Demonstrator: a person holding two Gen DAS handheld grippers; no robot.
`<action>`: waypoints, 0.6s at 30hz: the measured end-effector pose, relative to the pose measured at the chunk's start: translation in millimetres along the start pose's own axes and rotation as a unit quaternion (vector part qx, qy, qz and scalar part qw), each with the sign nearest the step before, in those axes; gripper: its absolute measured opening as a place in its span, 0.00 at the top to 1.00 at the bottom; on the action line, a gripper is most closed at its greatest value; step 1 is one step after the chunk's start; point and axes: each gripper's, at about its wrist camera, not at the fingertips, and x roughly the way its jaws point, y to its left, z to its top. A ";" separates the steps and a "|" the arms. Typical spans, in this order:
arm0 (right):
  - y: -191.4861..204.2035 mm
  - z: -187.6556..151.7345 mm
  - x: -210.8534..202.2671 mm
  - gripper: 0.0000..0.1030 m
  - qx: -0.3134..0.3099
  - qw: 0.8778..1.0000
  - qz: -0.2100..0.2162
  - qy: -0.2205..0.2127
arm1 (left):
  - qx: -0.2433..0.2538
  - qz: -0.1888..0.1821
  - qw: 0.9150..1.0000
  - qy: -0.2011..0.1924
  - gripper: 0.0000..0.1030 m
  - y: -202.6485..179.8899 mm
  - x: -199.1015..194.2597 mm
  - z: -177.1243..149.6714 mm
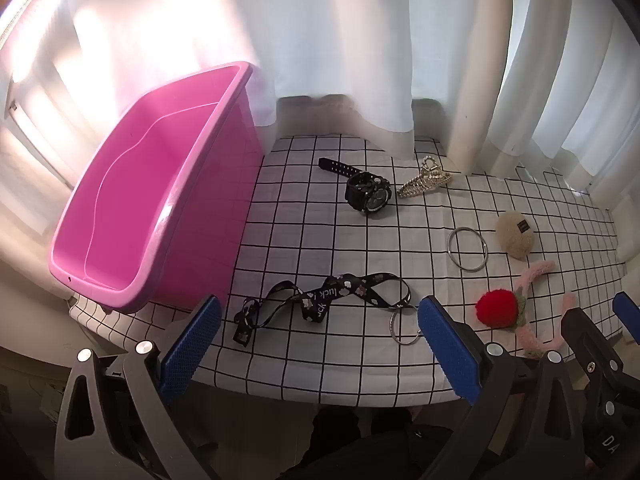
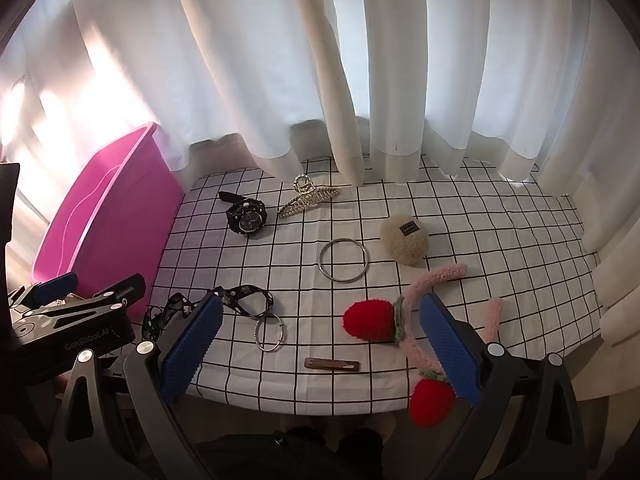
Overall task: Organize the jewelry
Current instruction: 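Move both tools toward the headband and lanyard on the table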
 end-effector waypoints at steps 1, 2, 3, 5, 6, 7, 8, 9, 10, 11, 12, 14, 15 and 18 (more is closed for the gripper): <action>0.3 -0.1 -0.4 0.09 0.000 1.000 0.000 0.000 | 0.000 0.001 1.000 0.000 0.06 0.0 0.0 0.0; 0.1 -0.1 -0.5 0.09 0.000 1.000 0.000 0.000 | 0.000 0.001 1.000 0.000 0.06 0.0 -0.2 0.0; 0.6 -0.2 -1.2 0.09 0.000 1.000 0.000 0.000 | 0.000 0.000 1.000 0.001 0.06 0.0 -0.1 0.0; -0.3 0.2 1.3 0.09 0.001 1.000 0.000 0.000 | 0.000 0.001 1.000 0.000 0.06 -0.1 -0.4 0.0; 0.1 0.3 1.3 0.09 0.001 1.000 0.000 0.000 | 0.000 0.001 1.000 0.000 0.06 -0.2 -0.6 0.0; -0.3 0.2 1.1 0.09 0.000 1.000 0.000 0.000 | 0.000 0.001 1.000 0.000 0.06 -0.3 -0.8 0.0; -0.6 0.2 1.1 0.09 0.000 1.000 0.000 0.000 | 0.000 0.001 1.000 0.000 0.06 -0.5 -1.1 0.0; -0.3 0.4 1.1 0.09 0.000 1.000 0.000 0.000 | 0.000 0.001 1.000 0.000 0.06 -0.7 -1.4 0.1; -0.7 0.4 0.9 0.09 0.000 1.000 0.000 0.000 | 0.000 0.001 1.000 0.000 0.06 -0.7 -1.2 0.1; -0.7 0.4 1.0 0.09 0.001 1.000 0.000 0.000 | 0.000 -0.001 1.000 0.001 0.06 0.0 -0.1 0.1; -0.8 0.5 1.0 0.09 0.001 1.000 0.000 0.000 | 0.000 -0.001 1.000 0.001 0.06 0.1 -0.1 0.0; -1.0 0.5 0.4 0.09 0.001 1.000 0.000 0.000 | 0.000 -0.001 1.000 0.001 0.06 0.2 -0.1 0.0; -1.2 0.5 -0.4 0.09 0.001 1.000 -0.001 -0.001 | 0.000 -0.001 1.000 0.001 0.06 0.1 -0.1 0.0; -1.5 0.3 0.4 0.09 0.001 1.000 0.000 0.000 | 0.000 -0.001 1.000 0.001 0.06 0.1 -0.1 0.0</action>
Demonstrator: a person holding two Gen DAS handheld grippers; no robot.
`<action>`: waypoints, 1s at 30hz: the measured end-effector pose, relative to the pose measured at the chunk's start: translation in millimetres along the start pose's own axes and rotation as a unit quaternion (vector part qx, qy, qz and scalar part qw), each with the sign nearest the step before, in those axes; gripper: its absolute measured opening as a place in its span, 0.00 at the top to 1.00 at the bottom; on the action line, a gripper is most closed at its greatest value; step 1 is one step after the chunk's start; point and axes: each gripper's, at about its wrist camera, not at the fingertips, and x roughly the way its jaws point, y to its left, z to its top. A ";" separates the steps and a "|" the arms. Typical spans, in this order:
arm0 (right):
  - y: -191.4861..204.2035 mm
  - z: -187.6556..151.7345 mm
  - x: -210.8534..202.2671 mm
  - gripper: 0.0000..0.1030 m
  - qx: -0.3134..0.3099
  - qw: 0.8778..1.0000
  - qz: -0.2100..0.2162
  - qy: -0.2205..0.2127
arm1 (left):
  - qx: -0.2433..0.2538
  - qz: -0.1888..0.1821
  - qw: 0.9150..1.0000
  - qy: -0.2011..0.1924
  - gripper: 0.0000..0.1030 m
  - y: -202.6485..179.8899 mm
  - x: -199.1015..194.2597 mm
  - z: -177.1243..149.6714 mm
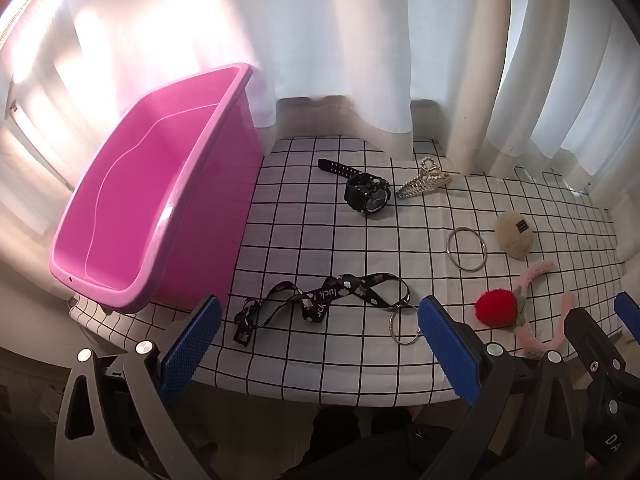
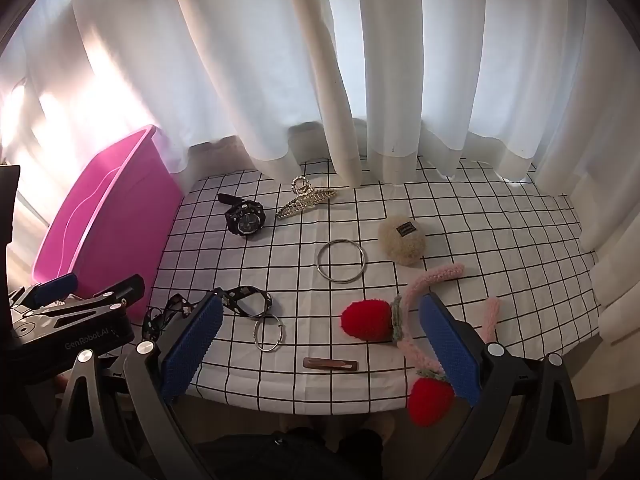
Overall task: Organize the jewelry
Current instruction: 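Move both tools toward the headband and lanyard on the table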
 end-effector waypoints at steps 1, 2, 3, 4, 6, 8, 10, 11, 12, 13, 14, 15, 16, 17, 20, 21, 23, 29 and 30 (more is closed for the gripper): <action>-0.9 0.6 0.6 0.09 0.000 1.000 0.000 0.001 | 0.000 0.000 1.000 0.000 0.06 -0.1 0.0 0.0; -0.4 0.7 1.1 0.09 0.000 1.000 0.000 0.001 | 0.000 0.000 1.000 0.000 0.06 -0.1 0.0 0.0; -2.3 1.7 -3.9 0.09 0.001 1.000 0.000 0.000 | 0.001 0.000 1.000 0.001 0.06 -0.1 0.0 0.0; -2.1 1.6 -3.5 0.09 0.001 1.000 0.000 0.000 | 0.000 0.000 1.000 0.001 0.06 -0.1 0.0 0.0; -1.7 1.2 -3.1 0.09 0.001 1.000 0.000 0.000 | 0.001 0.000 1.000 0.001 0.06 -2.3 -4.7 2.2; -2.0 0.7 -2.8 0.09 0.001 1.000 0.000 0.000 | 0.000 0.000 1.000 0.000 0.06 -2.7 -5.2 2.5; -2.2 0.5 -3.6 0.09 0.001 1.000 0.000 0.000 | 0.000 0.000 1.000 0.000 0.06 -2.3 -4.5 2.0; -2.2 0.6 -3.5 0.09 0.001 1.000 0.000 0.000 | 0.000 0.000 1.000 0.000 0.06 -2.7 -5.2 2.4; -2.2 0.6 -3.4 0.09 0.001 1.000 0.000 0.000 | 0.001 0.000 1.000 0.000 0.06 -2.4 -4.6 2.1; -2.3 0.4 -3.5 0.09 0.001 1.000 0.000 0.000 | 0.001 0.000 1.000 0.000 0.06 -2.6 -4.9 2.2; -2.4 0.4 -3.5 0.09 0.002 1.000 0.000 0.000 | 0.001 0.000 1.000 0.001 0.06 -2.7 -5.1 2.3; -2.3 0.2 -3.4 0.09 0.002 1.000 0.000 0.000 | 0.001 -0.001 1.000 0.001 0.06 -2.9 -4.7 2.2; -3.4 -0.2 -3.2 0.09 0.002 1.000 0.000 0.001 | 0.001 -0.002 1.000 0.002 0.06 -3.4 -4.6 2.3; -5.1 -1.6 -3.1 0.09 0.003 1.000 0.000 0.001 | 0.000 -0.003 1.000 0.004 0.06 -3.9 -3.9 2.1; -10.8 -4.7 -1.2 0.09 0.009 1.000 -0.002 0.004 | 0.000 -0.005 1.000 0.009 0.06 -9.0 1.6 -1.3; -12.5 -5.0 -0.5 0.09 0.010 1.000 -0.002 0.005 | 0.000 -0.005 1.000 0.011 0.06 -9.7 5.1 -3.3; -22.7 -9.4 3.4 0.09 0.021 1.000 -0.006 0.012 | 0.001 -0.011 1.000 0.017 0.06 -9.9 12.9 -7.2; -63.4 -26.9 23.5 0.09 0.053 0.997 -0.029 0.040 | -0.018 -0.042 0.999 0.027 0.06 0.2 47.8 -28.0; -71.5 -31.2 28.6 0.09 0.056 0.997 -0.035 0.044 | -0.022 -0.045 0.998 0.028 0.06 1.9 53.3 -31.9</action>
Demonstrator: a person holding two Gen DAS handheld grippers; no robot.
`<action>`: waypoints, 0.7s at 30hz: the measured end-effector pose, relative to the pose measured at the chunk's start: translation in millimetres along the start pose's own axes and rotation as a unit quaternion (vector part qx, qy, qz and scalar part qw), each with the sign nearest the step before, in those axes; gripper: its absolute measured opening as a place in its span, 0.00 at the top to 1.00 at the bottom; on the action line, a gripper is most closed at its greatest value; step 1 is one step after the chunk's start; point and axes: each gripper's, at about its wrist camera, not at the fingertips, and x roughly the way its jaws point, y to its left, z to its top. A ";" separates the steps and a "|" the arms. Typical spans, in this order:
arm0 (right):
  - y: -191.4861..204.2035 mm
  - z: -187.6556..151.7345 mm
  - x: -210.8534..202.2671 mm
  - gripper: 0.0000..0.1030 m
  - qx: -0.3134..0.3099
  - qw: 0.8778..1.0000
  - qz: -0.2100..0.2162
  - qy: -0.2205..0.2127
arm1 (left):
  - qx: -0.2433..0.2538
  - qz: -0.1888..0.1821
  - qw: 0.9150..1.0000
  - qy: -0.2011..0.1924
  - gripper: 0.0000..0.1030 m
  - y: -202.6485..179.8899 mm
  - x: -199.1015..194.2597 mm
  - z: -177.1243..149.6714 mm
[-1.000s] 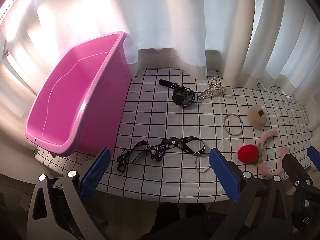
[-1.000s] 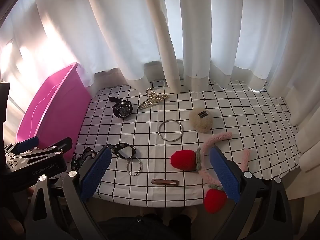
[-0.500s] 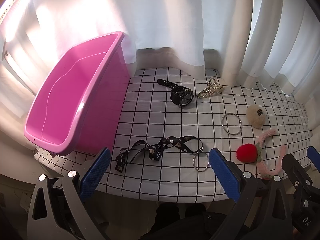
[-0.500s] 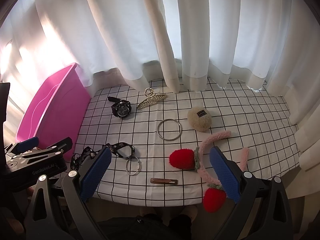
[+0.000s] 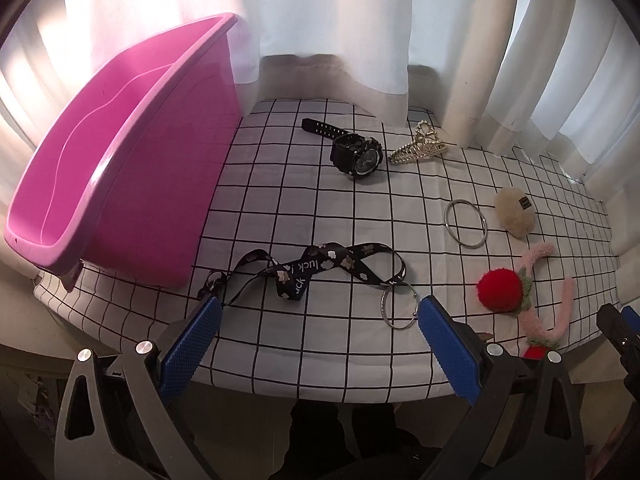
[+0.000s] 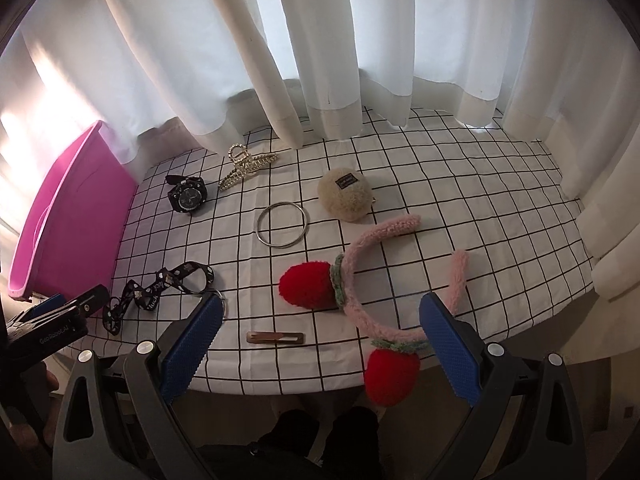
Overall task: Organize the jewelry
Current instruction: 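Move both tools toward the headband and lanyard on the table, then close the right tool on the pink headband while the left tool grasps the black lanyard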
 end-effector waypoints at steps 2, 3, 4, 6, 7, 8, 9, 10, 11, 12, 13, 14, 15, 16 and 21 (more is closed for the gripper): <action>-13.9 -6.5 13.7 0.09 0.004 1.000 -0.006 0.011 | -0.003 -0.008 1.000 -0.001 0.06 2.3 11.9 -7.6; -19.7 -9.6 21.3 0.09 0.004 1.000 -0.006 0.017 | -0.002 -0.010 1.000 -0.003 0.06 2.3 17.0 -11.8; -23.8 -13.0 29.5 0.09 0.000 1.000 -0.008 0.023 | 0.002 -0.013 1.000 -0.007 0.06 1.3 21.8 -15.8; -26.8 -17.7 46.7 0.09 -0.019 0.999 -0.007 0.033 | 0.012 -0.022 1.000 -0.011 0.06 -1.8 32.3 -22.6; -26.4 -19.4 55.7 0.09 -0.031 0.999 -0.008 0.039 | 0.015 -0.024 1.000 -0.008 0.06 -3.3 38.2 -25.0; -25.9 -20.7 64.9 0.09 -0.041 0.998 -0.009 0.046 | 0.017 -0.027 0.999 -0.005 0.06 -4.6 44.4 -26.8; -25.8 -21.8 74.1 0.09 -0.049 0.997 -0.010 0.053 | 0.017 -0.029 0.999 0.001 0.06 -5.2 51.4 -28.1; -26.2 -22.8 82.6 0.09 -0.053 0.997 -0.009 0.060 | 0.014 -0.026 1.000 0.008 0.06 -5.6 58.3 -29.2; -26.7 -24.0 90.4 0.09 -0.057 0.996 -0.008 0.066 | 0.012 -0.028 0.999 0.012 0.06 -6.2 64.5 -29.9; -27.5 -25.1 97.3 0.09 -0.061 0.996 -0.010 0.071 | 0.013 -0.027 0.999 0.013 0.06 -6.7 70.7 -30.6; -28.2 -25.7 104.3 0.09 -0.065 0.995 -0.010 0.077 | 0.011 -0.019 1.000 0.014 0.06 -6.7 76.6 -29.6; -28.7 -26.2 110.5 0.09 -0.070 0.994 -0.010 0.082 | 0.007 -0.016 1.000 0.014 0.06 -5.6 82.0 -28.0; -28.9 -26.6 115.8 0.09 -0.073 0.994 -0.011 0.086 | 0.002 -0.015 1.000 0.013 0.06 -4.1 87.3 -25.8; -29.6 -26.9 120.4 0.09 -0.076 0.993 -0.012 0.089 | -0.004 -0.014 1.000 0.014 0.06 -2.3 92.6 -23.3; -29.7 -27.9 136.8 0.09 -0.083 0.992 -0.013 0.098 | -0.027 0.001 0.999 0.038 0.06 9.9 117.4 -12.7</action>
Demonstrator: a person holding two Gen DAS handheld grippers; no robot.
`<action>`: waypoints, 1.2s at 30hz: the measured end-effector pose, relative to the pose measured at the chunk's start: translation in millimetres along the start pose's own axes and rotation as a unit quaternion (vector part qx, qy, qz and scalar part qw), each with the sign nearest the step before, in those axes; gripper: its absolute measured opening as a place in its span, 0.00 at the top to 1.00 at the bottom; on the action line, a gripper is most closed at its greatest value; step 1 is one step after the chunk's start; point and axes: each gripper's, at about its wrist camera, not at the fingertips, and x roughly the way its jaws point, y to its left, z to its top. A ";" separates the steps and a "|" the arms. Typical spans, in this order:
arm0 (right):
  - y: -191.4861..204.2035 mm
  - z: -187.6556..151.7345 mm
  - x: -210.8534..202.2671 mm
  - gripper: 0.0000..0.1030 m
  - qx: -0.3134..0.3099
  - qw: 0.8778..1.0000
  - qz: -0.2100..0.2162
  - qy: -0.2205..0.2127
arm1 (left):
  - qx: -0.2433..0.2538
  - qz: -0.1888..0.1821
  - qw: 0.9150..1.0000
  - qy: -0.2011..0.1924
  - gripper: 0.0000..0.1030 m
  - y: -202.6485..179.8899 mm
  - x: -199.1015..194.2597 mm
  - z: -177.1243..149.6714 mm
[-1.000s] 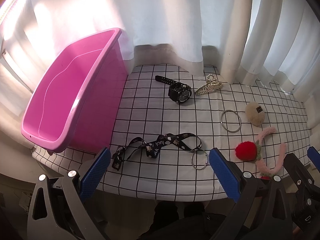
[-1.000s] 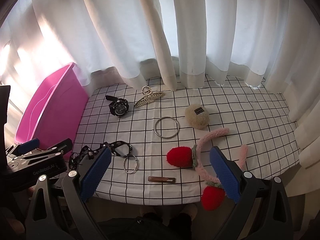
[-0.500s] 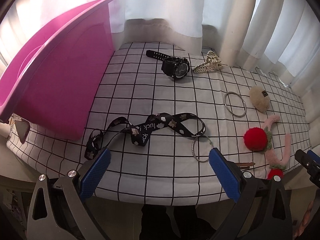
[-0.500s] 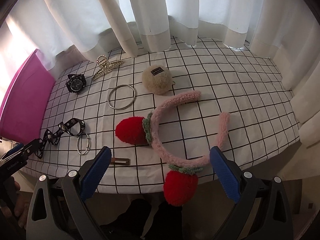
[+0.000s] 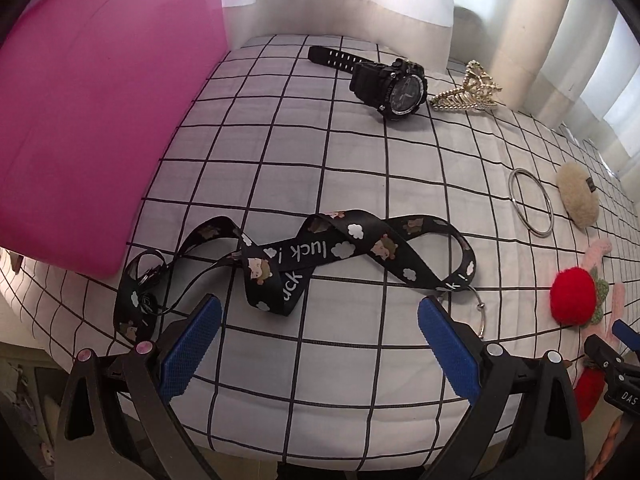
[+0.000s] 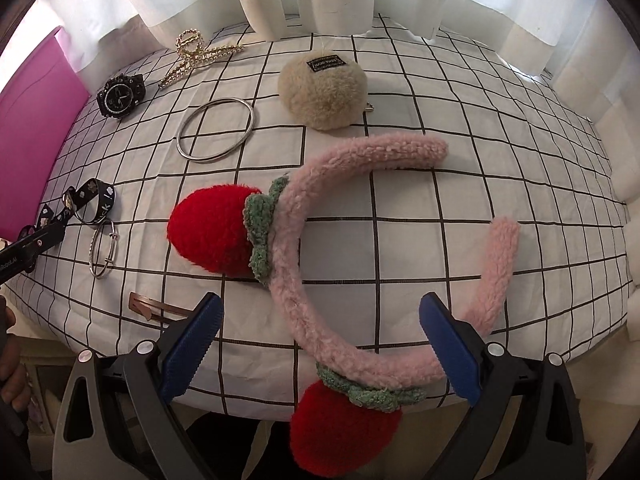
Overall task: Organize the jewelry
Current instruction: 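Close the right tool on the pink headband while the left tool grasps the black lanyard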
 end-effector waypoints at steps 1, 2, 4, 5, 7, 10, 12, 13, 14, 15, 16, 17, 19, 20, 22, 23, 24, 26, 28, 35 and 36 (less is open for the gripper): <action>0.9 0.4 1.9 0.09 -0.003 1.000 0.003 0.001 | -0.011 -0.005 1.000 -0.002 0.06 6.6 -1.8 0.2; 1.7 0.0 2.6 0.09 -0.005 1.000 0.004 0.001 | -0.021 -0.012 1.000 -0.012 0.06 13.8 -6.1 -1.0; 3.8 -1.3 4.1 0.09 -0.012 1.000 0.001 0.000 | -0.029 -0.001 0.999 -0.026 0.06 26.9 -14.1 -3.2; 4.6 -1.2 5.9 0.09 -0.014 1.000 -0.001 0.001 | -0.034 0.009 0.999 -0.030 0.06 33.8 -17.5 -4.2; 4.5 -2.5 9.1 0.09 -0.012 1.000 0.001 0.005 | -0.054 0.012 0.998 -0.040 0.06 50.8 -23.8 -8.3; 4.2 -3.3 13.0 0.09 -0.010 1.000 0.002 0.009 | -0.075 0.012 0.996 -0.039 0.06 69.7 -22.5 -13.4; 4.9 -2.5 15.0 0.09 -0.011 1.000 0.001 0.010 | -0.082 0.012 0.996 -0.033 0.06 76.4 -17.9 -15.3; 5.5 -2.3 15.5 0.09 -0.013 1.000 -0.001 0.011 | -0.084 0.015 0.996 -0.032 0.06 78.6 -15.2 -15.7; 6.0 -2.2 15.8 0.09 -0.014 1.000 -0.003 0.011 | -0.085 0.017 0.996 -0.031 0.06 80.0 -11.8 -15.4; 6.4 -0.3 16.8 0.09 -0.016 1.000 -0.005 0.011 | -0.086 0.016 0.996 -0.029 0.06 81.5 -7.2 -14.3; 6.6 -0.2 17.4 0.09 -0.016 1.000 -0.006 0.012 | -0.087 0.018 0.996 -0.028 0.06 82.4 -3.0 -13.7; 6.7 0.1 18.2 0.09 -0.016 1.000 -0.007 0.014 | -0.088 0.021 0.996 -0.025 0.06 83.5 1.0 -13.1; 7.0 1.6 20.6 0.09 -0.018 1.000 -0.011 0.016 | -0.090 0.021 0.995 -0.023 0.06 85.4 8.9 -11.3; 7.1 1.0 21.3 0.09 -0.020 1.000 -0.013 0.015 | -0.092 0.023 0.995 -0.021 0.06 86.3 13.2 -10.4; 7.3 1.5 21.5 0.09 -0.021 1.000 -0.015 0.014 | -0.102 0.018 0.994 -0.020 0.06 93.5 20.1 -10.0; 7.1 1.4 21.3 0.09 -0.020 1.000 -0.016 0.013 | -0.099 0.022 0.994 -0.032 0.06 93.7 19.6 -9.4; 6.9 -0.5 21.3 0.09 -0.018 1.000 -0.016 0.012 | -0.095 0.025 0.995 -0.035 0.06 93.4 21.5 -8.9; 6.3 -0.7 22.7 0.09 -0.016 1.000 -0.018 0.009 | -0.081 0.042 0.995 -0.042 0.05 90.9 24.6 -6.8; 8.3 -3.1 23.1 0.09 -0.014 1.000 -0.019 0.005 | -0.081 0.044 0.994 -0.056 0.05 89.6 25.9 -6.0; 5.9 -5.9 20.5 0.08 -0.021 0.999 -0.019 -0.016 | -0.076 0.051 0.990 -0.105 0.05 83.9 24.0 -13.5; 6.5 -6.0 21.1 0.08 -0.022 0.999 -0.018 -0.018 | -0.076 0.052 0.990 -0.109 0.05 83.5 23.5 -14.6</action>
